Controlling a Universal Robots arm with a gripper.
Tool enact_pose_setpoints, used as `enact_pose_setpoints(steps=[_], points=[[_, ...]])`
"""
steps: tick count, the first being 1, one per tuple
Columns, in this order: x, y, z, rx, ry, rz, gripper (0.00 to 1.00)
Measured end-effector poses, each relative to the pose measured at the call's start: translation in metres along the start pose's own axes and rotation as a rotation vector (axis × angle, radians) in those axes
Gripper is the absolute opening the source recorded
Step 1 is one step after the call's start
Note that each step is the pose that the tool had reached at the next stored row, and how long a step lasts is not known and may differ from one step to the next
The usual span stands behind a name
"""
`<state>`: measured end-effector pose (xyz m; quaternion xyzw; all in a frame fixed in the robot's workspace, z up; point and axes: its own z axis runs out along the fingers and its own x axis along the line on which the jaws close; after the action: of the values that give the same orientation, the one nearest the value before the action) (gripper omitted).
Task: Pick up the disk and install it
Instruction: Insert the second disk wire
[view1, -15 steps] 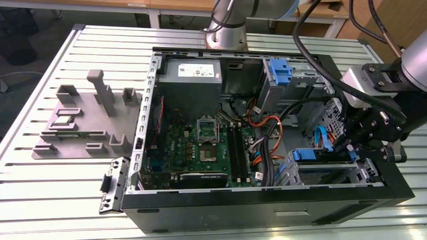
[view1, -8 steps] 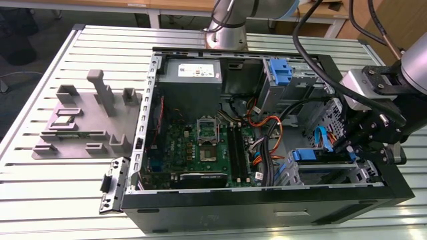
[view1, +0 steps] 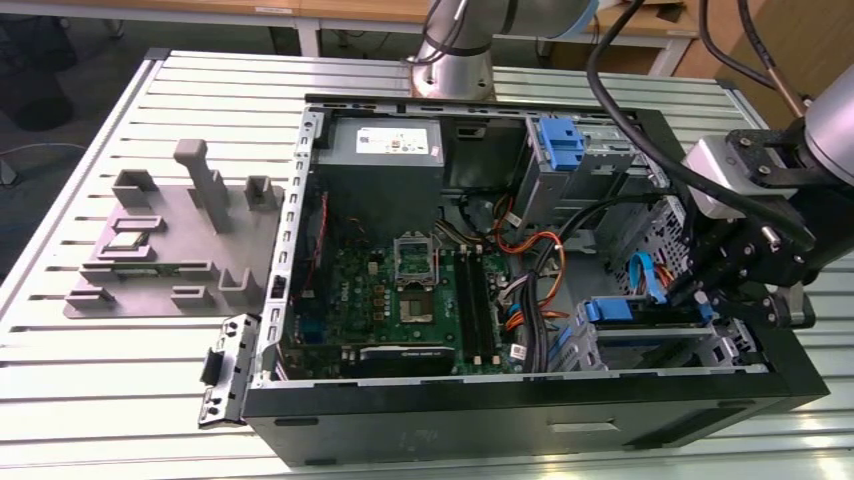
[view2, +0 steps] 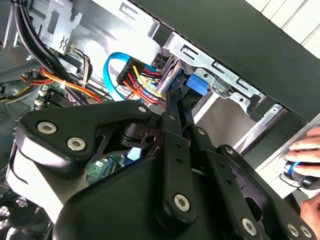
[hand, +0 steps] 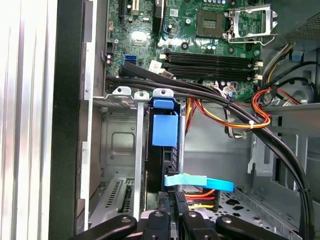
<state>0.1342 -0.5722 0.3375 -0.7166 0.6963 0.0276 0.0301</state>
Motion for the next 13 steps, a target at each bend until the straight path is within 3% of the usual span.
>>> enact_pose_setpoints(steps=[13], points=[[0.0026, -0.0008, 0.0025, 0.0000, 0.0003, 0.000, 0.16]])
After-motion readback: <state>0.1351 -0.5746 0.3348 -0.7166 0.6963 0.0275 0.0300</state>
